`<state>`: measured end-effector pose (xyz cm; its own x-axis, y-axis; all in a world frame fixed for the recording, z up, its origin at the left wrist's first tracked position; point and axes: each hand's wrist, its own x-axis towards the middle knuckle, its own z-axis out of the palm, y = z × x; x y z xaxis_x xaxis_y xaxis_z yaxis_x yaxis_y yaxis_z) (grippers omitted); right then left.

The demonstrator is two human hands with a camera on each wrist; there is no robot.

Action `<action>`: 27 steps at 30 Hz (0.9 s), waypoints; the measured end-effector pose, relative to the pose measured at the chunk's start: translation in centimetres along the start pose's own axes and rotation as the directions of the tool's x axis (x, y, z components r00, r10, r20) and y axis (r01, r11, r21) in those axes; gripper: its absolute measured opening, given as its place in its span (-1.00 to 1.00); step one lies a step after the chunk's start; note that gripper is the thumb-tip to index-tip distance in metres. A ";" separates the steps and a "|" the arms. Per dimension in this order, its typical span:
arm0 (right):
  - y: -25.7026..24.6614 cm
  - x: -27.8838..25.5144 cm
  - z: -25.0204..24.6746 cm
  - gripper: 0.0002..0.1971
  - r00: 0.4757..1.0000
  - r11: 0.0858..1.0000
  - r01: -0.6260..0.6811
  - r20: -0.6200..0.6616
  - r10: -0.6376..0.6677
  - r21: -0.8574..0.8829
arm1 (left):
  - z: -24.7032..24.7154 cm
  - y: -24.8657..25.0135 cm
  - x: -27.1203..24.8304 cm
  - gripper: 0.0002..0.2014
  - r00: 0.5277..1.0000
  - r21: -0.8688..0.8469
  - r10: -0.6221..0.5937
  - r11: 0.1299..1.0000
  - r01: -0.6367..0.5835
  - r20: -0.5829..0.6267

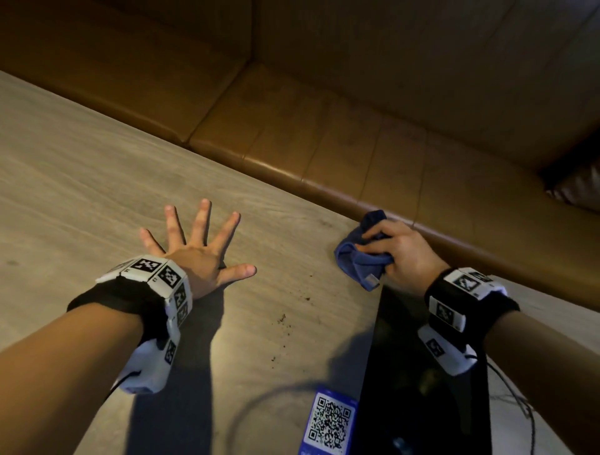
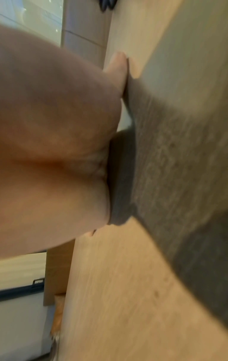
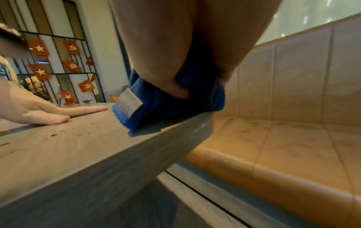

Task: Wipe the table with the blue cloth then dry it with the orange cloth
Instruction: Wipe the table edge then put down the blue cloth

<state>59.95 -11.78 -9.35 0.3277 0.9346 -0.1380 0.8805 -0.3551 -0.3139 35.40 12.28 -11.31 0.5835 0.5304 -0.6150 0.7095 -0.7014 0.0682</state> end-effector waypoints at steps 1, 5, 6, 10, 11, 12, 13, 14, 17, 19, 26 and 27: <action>0.3 -1.0 0.0 -0.75 1.000 1.000 -0.015 -0.005 0.015 -0.004 | 0.0 0.0 0.0 0.00 1.000 -0.002 0.002 1.000 -0.002 -0.004; 0.9 -4.1 -0.2 -0.64 0.993 0.993 -0.115 -0.009 0.116 0.037 | -0.1 -0.1 -0.1 0.04 1.000 -0.017 0.011 1.000 -0.011 -0.011; 0.8 -4.6 -0.2 -0.65 0.988 0.987 -0.155 -0.005 0.155 0.045 | -0.2 -0.1 -0.1 0.05 1.000 -0.022 0.013 1.000 -0.014 -0.011; -0.3 -6.0 -1.4 -0.73 0.980 0.975 -0.189 -0.045 0.195 0.119 | -0.2 -0.1 0.0 0.04 1.000 -0.008 0.013 1.000 -0.013 0.007; -0.7 -5.4 -1.9 -0.72 0.974 0.973 -0.165 -0.131 0.187 0.160 | -0.2 -0.1 0.0 0.03 1.000 -0.005 0.009 1.000 -0.009 0.013; -0.8 -4.2 -2.3 -0.72 0.952 0.969 -0.162 -0.228 0.203 0.189 | -0.2 0.0 0.0 0.02 1.000 -0.002 0.001 1.000 -0.001 0.021; -0.8 -2.5 -2.7 -0.70 0.925 0.965 -0.176 -0.301 0.230 0.196 | -0.3 0.1 -0.1 0.01 1.000 0.003 -0.006 1.000 0.006 0.025; -0.6 -0.7 -2.8 -0.68 0.911 0.966 -0.179 -0.340 0.235 0.188 | -0.2 0.3 -0.1 0.00 1.000 0.008 -0.009 1.000 0.009 0.020; -0.2 3.3 -1.4 -0.68 0.964 0.979 -0.193 -0.171 0.202 0.065 | -0.1 0.1 -0.1 -0.02 1.000 0.022 -0.012 1.000 0.012 -0.005; -0.1 1.9 0.0 -0.71 0.959 0.962 -0.268 -0.086 0.271 0.054 | -0.2 0.1 -0.1 -0.02 1.000 0.021 -0.011 1.000 0.011 -0.002; -1.3 -6.2 -2.2 -0.81 0.936 0.922 -0.349 0.097 0.337 0.168 | -0.2 0.1 -0.1 0.01 1.000 -0.001 -0.014 1.000 0.014 -0.003; -2.0 -5.4 -3.0 -0.77 0.943 0.917 -0.329 0.026 0.332 0.226 | -0.2 0.1 -0.1 0.02 1.000 0.000 -0.014 1.000 0.014 -0.004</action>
<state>57.46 -16.10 -5.16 0.5920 0.7632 -0.2590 0.6225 -0.6372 -0.4544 35.50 12.23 -11.07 0.5752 0.5416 -0.6131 0.7172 -0.6943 0.0596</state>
